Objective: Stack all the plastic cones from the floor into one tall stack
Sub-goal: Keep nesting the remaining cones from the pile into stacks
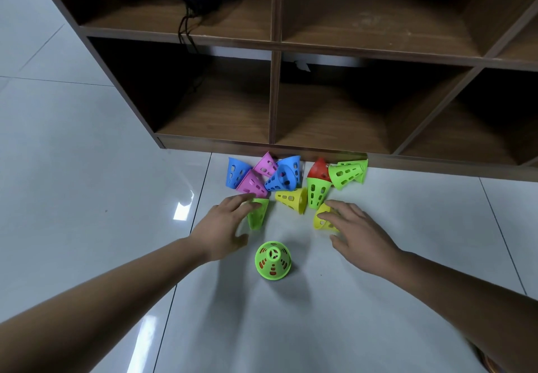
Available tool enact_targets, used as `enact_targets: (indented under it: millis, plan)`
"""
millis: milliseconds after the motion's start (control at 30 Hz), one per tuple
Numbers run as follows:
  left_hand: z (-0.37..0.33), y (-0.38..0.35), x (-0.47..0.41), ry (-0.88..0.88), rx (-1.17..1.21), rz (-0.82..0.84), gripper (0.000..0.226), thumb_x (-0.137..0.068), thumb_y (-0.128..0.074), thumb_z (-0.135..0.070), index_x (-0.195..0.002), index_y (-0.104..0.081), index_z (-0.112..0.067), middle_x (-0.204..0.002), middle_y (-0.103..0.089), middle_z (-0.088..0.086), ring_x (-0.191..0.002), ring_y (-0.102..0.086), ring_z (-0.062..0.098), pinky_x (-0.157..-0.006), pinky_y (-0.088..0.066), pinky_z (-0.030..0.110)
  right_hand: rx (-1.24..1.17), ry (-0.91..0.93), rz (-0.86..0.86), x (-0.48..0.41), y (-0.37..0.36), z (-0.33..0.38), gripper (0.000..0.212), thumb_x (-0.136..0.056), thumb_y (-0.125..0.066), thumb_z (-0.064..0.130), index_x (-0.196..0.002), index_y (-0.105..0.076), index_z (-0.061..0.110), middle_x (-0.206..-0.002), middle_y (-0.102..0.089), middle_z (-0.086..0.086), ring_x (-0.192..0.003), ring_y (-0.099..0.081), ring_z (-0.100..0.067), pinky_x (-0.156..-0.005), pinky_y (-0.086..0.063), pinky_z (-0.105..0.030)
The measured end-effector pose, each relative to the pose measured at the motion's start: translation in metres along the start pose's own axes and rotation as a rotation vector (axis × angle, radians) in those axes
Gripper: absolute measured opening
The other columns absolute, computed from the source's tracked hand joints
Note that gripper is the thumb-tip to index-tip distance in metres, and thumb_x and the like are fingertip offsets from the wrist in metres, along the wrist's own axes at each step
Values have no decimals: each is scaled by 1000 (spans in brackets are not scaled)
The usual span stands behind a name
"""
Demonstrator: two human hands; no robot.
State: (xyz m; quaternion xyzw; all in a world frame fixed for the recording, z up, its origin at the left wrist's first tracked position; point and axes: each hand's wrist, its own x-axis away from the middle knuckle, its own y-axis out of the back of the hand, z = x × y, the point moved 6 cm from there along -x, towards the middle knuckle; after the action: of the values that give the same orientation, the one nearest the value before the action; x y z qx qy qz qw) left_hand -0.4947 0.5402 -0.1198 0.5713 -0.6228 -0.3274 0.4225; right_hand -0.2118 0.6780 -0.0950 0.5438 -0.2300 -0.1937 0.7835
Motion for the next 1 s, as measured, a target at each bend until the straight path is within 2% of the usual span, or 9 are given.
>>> enact_targets:
  millis: [100,167,233,367,500,600,700,900,1000]
  plan:
    - [7,1,2,8,-52,-36,80,-79,-74,-33,-153,-43,-39,-145,-50,-8,-125,-53,22,-96,-53,41,62,0,47,0,-9,-5,49,-96,-61,15,-142,-58,31,-166,-34,6,-141,-43,-21,-106,-50,-41]
    - [11,0,6,43,-77,-25,83,-80,-74,-30,-156,-41,-38,-134,-55,-7,-116,-55,22,-91,-52,38,59,0,51,3,-13,-9,45,-96,-62,10,-137,-60,30,-160,-38,7,-132,-49,-22,-101,-53,-39]
    - [16,-6,14,102,-49,-7,85,-79,-75,-26,-156,-39,-36,-127,-59,-5,-112,-58,24,-90,-52,38,42,3,36,6,-15,-13,33,-99,-61,11,-128,-62,27,-146,-46,7,-121,-55,-22,-93,-55,-38]
    - [34,-12,24,288,170,-67,82,-78,-82,-23,-151,-47,-30,-133,-61,-3,-115,-61,23,-90,-53,34,-117,-20,64,15,-19,-16,5,-105,-60,27,-110,-61,27,-114,-52,12,-102,-57,-13,-90,-52,-40]
    - [57,-13,34,403,125,-91,70,-77,-86,-27,-141,-58,-26,-124,-56,-3,-110,-63,26,-78,-46,30,-275,-136,39,22,-19,-17,14,-106,-56,34,-92,-56,31,-88,-56,10,-85,-57,-10,-79,-53,-46]
    - [72,-9,42,436,31,-146,63,-76,-85,-26,-135,-62,-30,-122,-51,-2,-107,-62,28,-69,-49,32,-426,-224,27,30,-11,-6,17,-105,-61,25,-89,-61,30,-83,-64,5,-79,-61,-12,-74,-53,-38]
    - [80,-2,49,433,-42,-216,54,-75,-89,-30,-123,-67,-30,-121,-48,0,-104,-59,31,-64,-53,35,-657,-312,13,33,-1,9,15,-106,-60,21,-94,-67,22,-82,-70,2,-81,-69,-12,-78,-56,-34]
    - [72,17,51,406,36,-279,51,-78,-91,-44,-120,-67,-31,-116,-53,-3,-98,-63,29,-72,-55,37,-1074,-372,-84,20,32,43,18,-109,-55,14,-101,-70,9,-83,-72,-19,-81,-73,-28,-76,-58,-34]
    - [47,32,53,339,125,-332,49,-81,-87,-52,-121,-62,-37,-109,-53,-10,-93,-61,23,-75,-55,38,-1224,-363,-74,17,45,65,20,-110,-53,15,-104,-68,3,-85,-69,-28,-79,-72,-29,-75,-58,-37]
